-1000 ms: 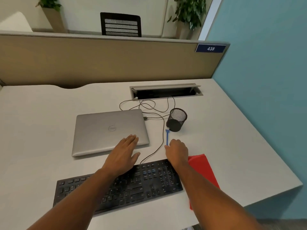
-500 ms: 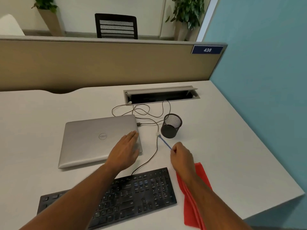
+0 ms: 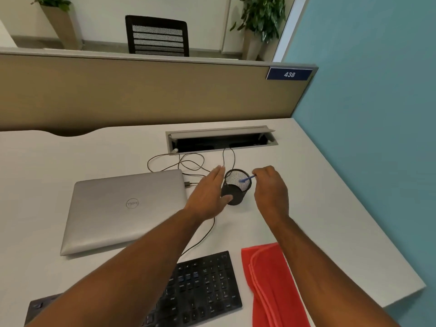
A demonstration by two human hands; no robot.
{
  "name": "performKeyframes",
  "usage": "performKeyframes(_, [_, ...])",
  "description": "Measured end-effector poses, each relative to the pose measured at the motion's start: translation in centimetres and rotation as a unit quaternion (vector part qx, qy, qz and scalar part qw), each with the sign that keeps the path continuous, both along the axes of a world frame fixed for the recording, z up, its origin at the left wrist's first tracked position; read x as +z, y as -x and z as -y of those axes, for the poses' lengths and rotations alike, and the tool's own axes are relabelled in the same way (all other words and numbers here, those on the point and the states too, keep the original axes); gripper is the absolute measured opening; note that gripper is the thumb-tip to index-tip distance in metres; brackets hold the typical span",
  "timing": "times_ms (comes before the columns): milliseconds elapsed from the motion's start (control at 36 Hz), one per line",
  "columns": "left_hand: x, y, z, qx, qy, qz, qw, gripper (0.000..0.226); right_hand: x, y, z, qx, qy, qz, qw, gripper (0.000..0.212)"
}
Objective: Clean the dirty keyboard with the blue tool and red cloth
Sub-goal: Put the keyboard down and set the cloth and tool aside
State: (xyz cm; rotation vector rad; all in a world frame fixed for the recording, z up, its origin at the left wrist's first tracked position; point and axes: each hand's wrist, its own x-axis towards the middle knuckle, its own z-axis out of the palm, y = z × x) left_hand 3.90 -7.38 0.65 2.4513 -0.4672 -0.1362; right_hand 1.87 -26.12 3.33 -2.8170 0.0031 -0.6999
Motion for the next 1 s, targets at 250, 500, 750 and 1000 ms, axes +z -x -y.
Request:
performKeyframes(250, [0.0,-2.3,2.1,-0.011,0.013,-0.026,1.0,0.091,-1.8,-1.8,-1.6,0.002,0.045,-0.091,0.995,0.044])
performKeyframes(500, [-1.1,-2.7,2.6,-0.019,0.012,-0.037,0.999,0.083,-3.7,-2.0,-1.0,0.033,0.065,-0.039,0.997,0.029])
performKeyframes(750, [-1.3,-2.9,2.7,-0.012,0.004,-0.018,1.0,0.078,-4.6,-1.6,-0.7,0.052,0.048,-0.042,0.997,0.016])
performKeyframes(1000, [-1.2,-2.8,2.5,-0.021,-0.006,-0.001,1.0,0.074,-4.7,-0.6,-1.3,0.028,0.015,-0.056,0.998,0.024])
